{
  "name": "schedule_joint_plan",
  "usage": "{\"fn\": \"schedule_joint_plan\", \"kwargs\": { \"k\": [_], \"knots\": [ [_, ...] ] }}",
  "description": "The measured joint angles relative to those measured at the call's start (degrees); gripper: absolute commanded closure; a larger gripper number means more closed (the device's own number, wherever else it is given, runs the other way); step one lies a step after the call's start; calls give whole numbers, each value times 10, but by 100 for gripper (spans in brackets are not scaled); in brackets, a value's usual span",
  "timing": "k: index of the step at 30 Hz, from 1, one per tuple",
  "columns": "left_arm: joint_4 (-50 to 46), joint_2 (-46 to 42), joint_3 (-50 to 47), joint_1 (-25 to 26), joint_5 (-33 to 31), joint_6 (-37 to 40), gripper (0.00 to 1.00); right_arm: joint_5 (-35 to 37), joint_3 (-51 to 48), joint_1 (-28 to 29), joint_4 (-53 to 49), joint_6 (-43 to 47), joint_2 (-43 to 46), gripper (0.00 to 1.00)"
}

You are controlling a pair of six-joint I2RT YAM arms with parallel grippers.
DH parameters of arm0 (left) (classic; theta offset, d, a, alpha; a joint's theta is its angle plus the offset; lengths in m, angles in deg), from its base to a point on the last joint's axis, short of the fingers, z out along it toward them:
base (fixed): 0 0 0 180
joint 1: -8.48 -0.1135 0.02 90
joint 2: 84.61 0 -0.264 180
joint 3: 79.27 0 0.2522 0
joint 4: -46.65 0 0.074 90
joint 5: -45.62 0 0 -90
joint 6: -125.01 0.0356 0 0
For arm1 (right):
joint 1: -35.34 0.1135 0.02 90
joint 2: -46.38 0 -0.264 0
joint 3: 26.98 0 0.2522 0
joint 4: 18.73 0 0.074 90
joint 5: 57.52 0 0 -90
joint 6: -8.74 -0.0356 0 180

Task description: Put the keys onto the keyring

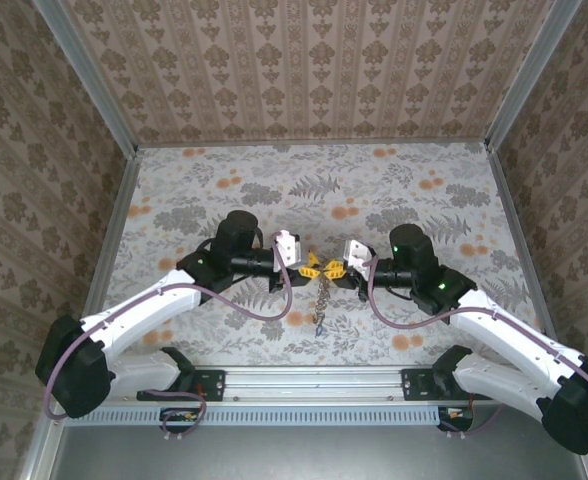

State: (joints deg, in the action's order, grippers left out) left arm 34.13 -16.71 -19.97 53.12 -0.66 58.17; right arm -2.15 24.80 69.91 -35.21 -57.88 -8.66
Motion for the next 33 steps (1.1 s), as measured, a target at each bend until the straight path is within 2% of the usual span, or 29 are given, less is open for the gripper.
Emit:
{"fn": "schedule_joint_plan", "kwargs": {
  "k": [7, 11, 14, 21, 24, 33],
  "knots": [
    [0, 0, 0, 0, 0, 0, 79, 13, -1, 3, 11, -3, -1, 100],
    [1, 0, 0, 1, 0, 0, 85, 15, -4, 5, 29, -11, -1, 100],
    [0, 0, 0, 0, -2, -2, 94, 16, -4, 6, 30, -12, -1, 100],
    [-12, -2, 1, 1, -10, 0, 100, 25, -5, 7, 20, 2, -1, 100],
    [-37, -3, 9, 3, -14, 9, 100, 28, -4, 10, 9, 16, -1, 90],
    [-144, -2, 58, 10, -44, 62, 100, 52, 45, 11, -93, 67, -9, 77]
  ]
}}
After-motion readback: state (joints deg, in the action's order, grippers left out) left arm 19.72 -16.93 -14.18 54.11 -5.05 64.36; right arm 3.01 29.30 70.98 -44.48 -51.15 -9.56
